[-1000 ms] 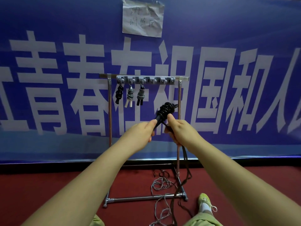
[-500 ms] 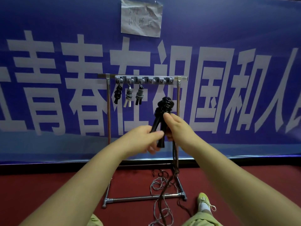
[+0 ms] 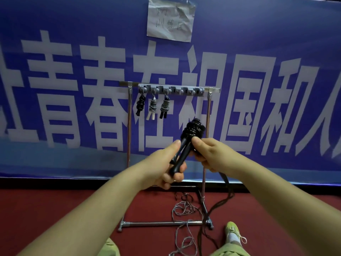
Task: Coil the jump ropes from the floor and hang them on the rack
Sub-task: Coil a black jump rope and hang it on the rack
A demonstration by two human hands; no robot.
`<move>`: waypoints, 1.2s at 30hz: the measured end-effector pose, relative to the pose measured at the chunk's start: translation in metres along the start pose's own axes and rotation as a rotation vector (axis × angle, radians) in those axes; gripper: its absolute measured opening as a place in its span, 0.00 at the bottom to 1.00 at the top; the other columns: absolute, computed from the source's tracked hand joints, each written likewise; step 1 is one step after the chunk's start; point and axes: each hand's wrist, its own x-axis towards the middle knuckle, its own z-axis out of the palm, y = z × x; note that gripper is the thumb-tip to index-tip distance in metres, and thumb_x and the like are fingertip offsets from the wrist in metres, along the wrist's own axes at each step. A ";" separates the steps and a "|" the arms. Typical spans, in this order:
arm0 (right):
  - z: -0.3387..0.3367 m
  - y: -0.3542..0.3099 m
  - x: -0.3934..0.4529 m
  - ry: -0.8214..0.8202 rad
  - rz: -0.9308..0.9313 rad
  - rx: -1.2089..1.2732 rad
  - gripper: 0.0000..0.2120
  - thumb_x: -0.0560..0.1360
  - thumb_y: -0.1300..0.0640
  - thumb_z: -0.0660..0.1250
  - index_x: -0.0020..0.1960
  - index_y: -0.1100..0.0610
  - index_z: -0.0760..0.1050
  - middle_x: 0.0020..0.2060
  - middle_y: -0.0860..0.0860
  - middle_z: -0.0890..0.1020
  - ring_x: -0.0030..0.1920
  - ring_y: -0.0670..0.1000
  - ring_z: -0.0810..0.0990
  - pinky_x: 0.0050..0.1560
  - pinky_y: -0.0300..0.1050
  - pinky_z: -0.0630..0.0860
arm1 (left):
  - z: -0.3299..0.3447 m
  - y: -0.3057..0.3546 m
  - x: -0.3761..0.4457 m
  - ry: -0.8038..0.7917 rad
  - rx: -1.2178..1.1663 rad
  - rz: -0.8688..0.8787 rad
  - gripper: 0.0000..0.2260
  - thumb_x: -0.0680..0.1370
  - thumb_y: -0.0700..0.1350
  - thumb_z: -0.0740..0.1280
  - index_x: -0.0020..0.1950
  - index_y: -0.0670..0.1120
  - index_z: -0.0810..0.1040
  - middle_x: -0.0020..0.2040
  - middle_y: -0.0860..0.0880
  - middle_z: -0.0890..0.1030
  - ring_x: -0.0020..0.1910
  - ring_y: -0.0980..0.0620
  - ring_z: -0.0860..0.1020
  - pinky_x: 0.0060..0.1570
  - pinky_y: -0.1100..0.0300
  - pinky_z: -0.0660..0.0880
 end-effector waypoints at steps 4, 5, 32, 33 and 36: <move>0.006 0.001 0.002 0.070 0.060 -0.129 0.24 0.81 0.41 0.51 0.38 0.56 0.71 0.26 0.48 0.65 0.25 0.47 0.59 0.26 0.41 0.57 | -0.001 0.010 -0.003 0.191 0.342 -0.013 0.27 0.79 0.66 0.46 0.39 0.47 0.72 0.27 0.53 0.73 0.26 0.54 0.66 0.31 0.61 0.65; 0.007 0.001 0.004 0.092 0.073 -0.147 0.24 0.80 0.40 0.52 0.37 0.57 0.71 0.26 0.48 0.65 0.25 0.48 0.60 0.26 0.41 0.58 | -0.002 0.013 -0.003 0.242 0.446 -0.018 0.27 0.79 0.65 0.45 0.38 0.47 0.72 0.27 0.53 0.73 0.28 0.53 0.67 0.32 0.60 0.66; -0.002 -0.024 0.010 -0.109 -0.286 0.496 0.27 0.57 0.47 0.63 0.51 0.61 0.69 0.22 0.47 0.66 0.20 0.42 0.62 0.23 0.34 0.58 | 0.010 0.017 -0.009 -0.398 -0.567 0.105 0.33 0.73 0.68 0.51 0.48 0.44 0.84 0.33 0.48 0.76 0.26 0.54 0.74 0.32 0.61 0.76; -0.003 -0.027 0.009 -0.087 -0.282 0.425 0.27 0.60 0.47 0.63 0.54 0.62 0.70 0.23 0.48 0.66 0.22 0.43 0.63 0.25 0.34 0.58 | 0.013 0.019 -0.009 -0.361 -0.582 0.094 0.34 0.74 0.68 0.49 0.44 0.44 0.84 0.29 0.50 0.73 0.21 0.57 0.68 0.27 0.65 0.70; -0.008 -0.028 0.005 -0.020 -0.253 0.151 0.22 0.68 0.41 0.57 0.47 0.61 0.72 0.24 0.45 0.67 0.27 0.45 0.62 0.31 0.40 0.58 | 0.011 0.022 -0.008 -0.219 -0.525 0.112 0.34 0.77 0.69 0.45 0.38 0.43 0.77 0.25 0.52 0.69 0.19 0.58 0.62 0.22 0.68 0.62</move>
